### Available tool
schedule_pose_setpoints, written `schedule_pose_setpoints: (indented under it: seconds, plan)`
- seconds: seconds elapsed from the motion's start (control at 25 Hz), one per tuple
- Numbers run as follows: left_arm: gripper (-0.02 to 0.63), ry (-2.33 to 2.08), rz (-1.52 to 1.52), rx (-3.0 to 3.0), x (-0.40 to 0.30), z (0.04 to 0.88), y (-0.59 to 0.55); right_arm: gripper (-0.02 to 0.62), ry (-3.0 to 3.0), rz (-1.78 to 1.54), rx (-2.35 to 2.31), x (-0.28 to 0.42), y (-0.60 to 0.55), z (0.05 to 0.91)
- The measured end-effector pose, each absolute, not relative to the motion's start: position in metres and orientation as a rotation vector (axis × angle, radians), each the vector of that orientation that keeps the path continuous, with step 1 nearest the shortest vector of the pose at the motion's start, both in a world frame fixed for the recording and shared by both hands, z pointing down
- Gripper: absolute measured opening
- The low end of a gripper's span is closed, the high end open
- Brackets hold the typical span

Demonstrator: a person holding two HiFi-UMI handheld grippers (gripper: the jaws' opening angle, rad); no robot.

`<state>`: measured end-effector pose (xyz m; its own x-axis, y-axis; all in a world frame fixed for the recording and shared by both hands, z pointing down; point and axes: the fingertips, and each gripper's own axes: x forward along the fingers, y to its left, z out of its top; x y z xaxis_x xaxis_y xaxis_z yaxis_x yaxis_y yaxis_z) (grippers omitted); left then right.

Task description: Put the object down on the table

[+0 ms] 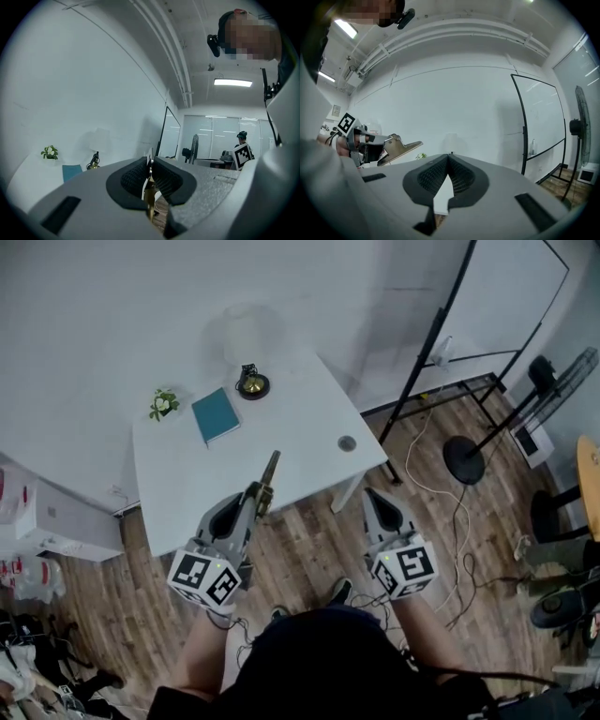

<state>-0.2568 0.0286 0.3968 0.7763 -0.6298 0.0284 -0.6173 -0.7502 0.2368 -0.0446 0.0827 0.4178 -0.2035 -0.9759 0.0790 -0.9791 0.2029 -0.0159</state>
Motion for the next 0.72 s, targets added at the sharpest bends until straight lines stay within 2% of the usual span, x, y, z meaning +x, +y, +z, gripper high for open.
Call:
schedule_pose_setpoints:
  seconds: [0.52, 0.72]
  plan:
    - [0.032, -1.040, 0.077, 2.724, -0.117, 0.417, 0.031, 0.005, -2.454, 0.250, 1.948, 0.099, 0.074, 0.448]
    - [0.032, -1.038, 0.135, 2.731, -0.088, 0.420, 0.023, 0.005, -2.460, 0.298, 1.976, 0.128, 0.069, 0.452]
